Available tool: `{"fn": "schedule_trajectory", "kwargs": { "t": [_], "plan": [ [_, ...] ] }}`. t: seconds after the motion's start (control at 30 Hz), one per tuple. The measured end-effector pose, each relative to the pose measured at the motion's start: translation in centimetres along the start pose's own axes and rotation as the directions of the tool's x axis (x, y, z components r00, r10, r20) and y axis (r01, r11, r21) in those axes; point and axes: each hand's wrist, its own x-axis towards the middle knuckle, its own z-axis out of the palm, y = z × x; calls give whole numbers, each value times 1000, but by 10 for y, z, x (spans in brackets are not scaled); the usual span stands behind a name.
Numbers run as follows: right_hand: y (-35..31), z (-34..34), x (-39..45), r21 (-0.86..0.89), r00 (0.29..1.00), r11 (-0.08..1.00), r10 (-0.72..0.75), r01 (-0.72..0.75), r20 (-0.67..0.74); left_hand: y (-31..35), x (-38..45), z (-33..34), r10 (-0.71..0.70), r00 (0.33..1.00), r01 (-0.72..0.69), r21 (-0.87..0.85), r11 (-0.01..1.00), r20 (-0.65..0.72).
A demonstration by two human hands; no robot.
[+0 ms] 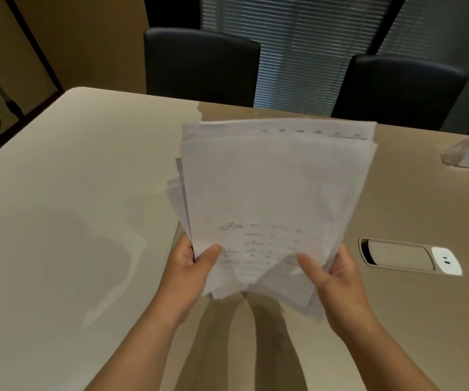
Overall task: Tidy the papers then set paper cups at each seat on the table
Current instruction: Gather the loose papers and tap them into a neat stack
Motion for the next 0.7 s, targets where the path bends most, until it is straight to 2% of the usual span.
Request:
{"fn": "schedule_trajectory", "kwargs": {
  "t": [0.1,0.2,0.37,0.53,0.7],
  "plan": [
    [-12,0,0,86,993,992,-86,93,-75,6,0,14,76,997,-76,11,997,-11],
    [-9,-10,2,100,988,990,-88,101,-123,2,3,17,106,994,-106,47,993,14],
    [0,-22,9,19,998,998,-55,55,-41,0,11,13,131,990,-135,69,988,54],
    [12,-20,14,44,997,997,-58,61,-51,5,21,10,112,992,-114,31,993,60],
    [14,-6,11,-43,988,993,-111,107,-105,3,21,29,64,996,-66,31,997,68]
  ]
}}
